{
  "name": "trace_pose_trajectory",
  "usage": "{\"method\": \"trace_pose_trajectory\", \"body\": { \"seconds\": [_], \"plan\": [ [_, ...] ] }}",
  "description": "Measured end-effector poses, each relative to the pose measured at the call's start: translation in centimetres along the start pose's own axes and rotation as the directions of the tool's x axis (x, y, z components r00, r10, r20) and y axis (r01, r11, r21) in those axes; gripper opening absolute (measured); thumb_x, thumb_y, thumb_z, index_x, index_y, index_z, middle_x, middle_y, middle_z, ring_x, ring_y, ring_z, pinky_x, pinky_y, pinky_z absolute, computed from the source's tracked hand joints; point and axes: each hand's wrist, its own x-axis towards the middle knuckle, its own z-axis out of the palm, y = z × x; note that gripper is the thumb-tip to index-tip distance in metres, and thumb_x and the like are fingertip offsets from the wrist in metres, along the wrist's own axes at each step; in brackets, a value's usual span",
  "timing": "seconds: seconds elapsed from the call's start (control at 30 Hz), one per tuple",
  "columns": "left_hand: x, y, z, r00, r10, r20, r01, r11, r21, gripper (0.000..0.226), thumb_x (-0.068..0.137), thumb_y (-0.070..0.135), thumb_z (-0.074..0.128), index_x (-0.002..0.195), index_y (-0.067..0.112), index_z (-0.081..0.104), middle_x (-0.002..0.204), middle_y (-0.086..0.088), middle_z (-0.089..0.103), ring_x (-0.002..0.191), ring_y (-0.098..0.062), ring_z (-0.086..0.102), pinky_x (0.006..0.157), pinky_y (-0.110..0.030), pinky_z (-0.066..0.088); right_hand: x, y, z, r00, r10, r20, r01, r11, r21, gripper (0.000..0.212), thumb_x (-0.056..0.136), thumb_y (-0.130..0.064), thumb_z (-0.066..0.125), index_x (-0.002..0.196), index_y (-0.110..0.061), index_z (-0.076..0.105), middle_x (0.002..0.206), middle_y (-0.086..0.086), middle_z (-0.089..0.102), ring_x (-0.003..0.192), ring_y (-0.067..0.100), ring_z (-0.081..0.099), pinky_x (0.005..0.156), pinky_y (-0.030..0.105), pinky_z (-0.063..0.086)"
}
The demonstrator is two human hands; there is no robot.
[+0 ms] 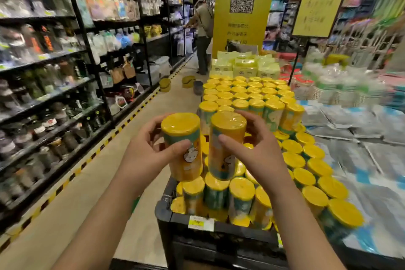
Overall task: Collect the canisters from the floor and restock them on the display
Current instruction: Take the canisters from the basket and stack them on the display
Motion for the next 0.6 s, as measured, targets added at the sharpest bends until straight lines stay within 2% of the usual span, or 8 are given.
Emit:
{"method": "trace_pose_trajectory", "body": {
  "seconds": [0.1,0.23,0.3,0.4,0.5,0.6],
  "plan": [
    [1.5,-0.7,3.9,0.998,0.007,0.061,-0.005,0.999,-0.037,0.061,0.066,0.021,0.083,0.122,0.029,0.061,0.111,0.025,0.070,0.109,0.008,0.062,0.078,-0.011,0.053,0.3,1.3,-3.7,0.998,0.015,-0.062,-0.017,1.000,-0.026,0.064,0.069,-0.055,0.084,0.127,-0.054,0.056,0.125,-0.024,0.063,0.113,0.003,0.061,0.093,0.037,0.056],
    [4.0,-1.9,9.2,0.995,-0.005,0.101,0.007,1.000,-0.020,0.065,0.066,0.026,0.085,0.126,0.026,0.059,0.120,0.015,0.069,0.117,-0.001,0.062,0.082,-0.017,0.055,2.0,3.7,-8.4,0.995,0.025,-0.097,-0.030,0.998,-0.051,0.068,0.064,-0.061,0.082,0.126,-0.053,0.057,0.121,-0.029,0.063,0.111,-0.001,0.061,0.093,0.038,0.055],
    [5.4,-2.6,11.8,0.994,-0.020,0.108,0.019,1.000,0.003,0.065,0.066,0.031,0.085,0.126,0.032,0.059,0.124,0.017,0.067,0.120,-0.001,0.061,0.085,-0.019,0.057,3.3,5.2,-10.6,0.995,0.028,-0.098,-0.033,0.998,-0.056,0.069,0.061,-0.064,0.081,0.125,-0.055,0.056,0.118,-0.034,0.062,0.109,-0.005,0.060,0.090,0.032,0.055],
    [7.8,-3.4,15.4,0.995,-0.024,0.093,0.020,0.999,0.037,0.070,0.066,0.035,0.085,0.131,0.036,0.058,0.124,0.021,0.066,0.115,0.005,0.061,0.084,-0.016,0.056,5.8,7.4,-13.6,0.997,0.027,-0.072,-0.032,0.998,-0.061,0.066,0.063,-0.061,0.084,0.123,-0.056,0.056,0.116,-0.036,0.061,0.110,-0.010,0.058,0.085,0.021,0.053],
    [10.0,-4.1,18.3,0.996,-0.020,0.082,0.012,0.995,0.094,0.073,0.064,0.039,0.085,0.132,0.039,0.057,0.120,0.024,0.065,0.108,0.010,0.062,0.079,-0.015,0.057,8.5,9.9,-15.8,0.999,0.014,-0.030,-0.016,0.997,-0.079,0.065,0.069,-0.052,0.087,0.125,-0.052,0.055,0.120,-0.032,0.062,0.113,-0.010,0.056,0.086,0.018,0.049],
    [12.0,-5.1,20.1,0.997,-0.029,0.069,0.018,0.989,0.145,0.068,0.070,0.038,0.087,0.130,0.040,0.056,0.123,0.021,0.064,0.110,0.006,0.062,0.080,-0.018,0.056,10.9,12.0,-17.1,1.000,0.021,-0.012,-0.021,0.997,-0.074,0.066,0.070,-0.048,0.088,0.127,-0.048,0.055,0.122,-0.027,0.062,0.113,-0.011,0.056,0.082,0.012,0.046]
  ]
}}
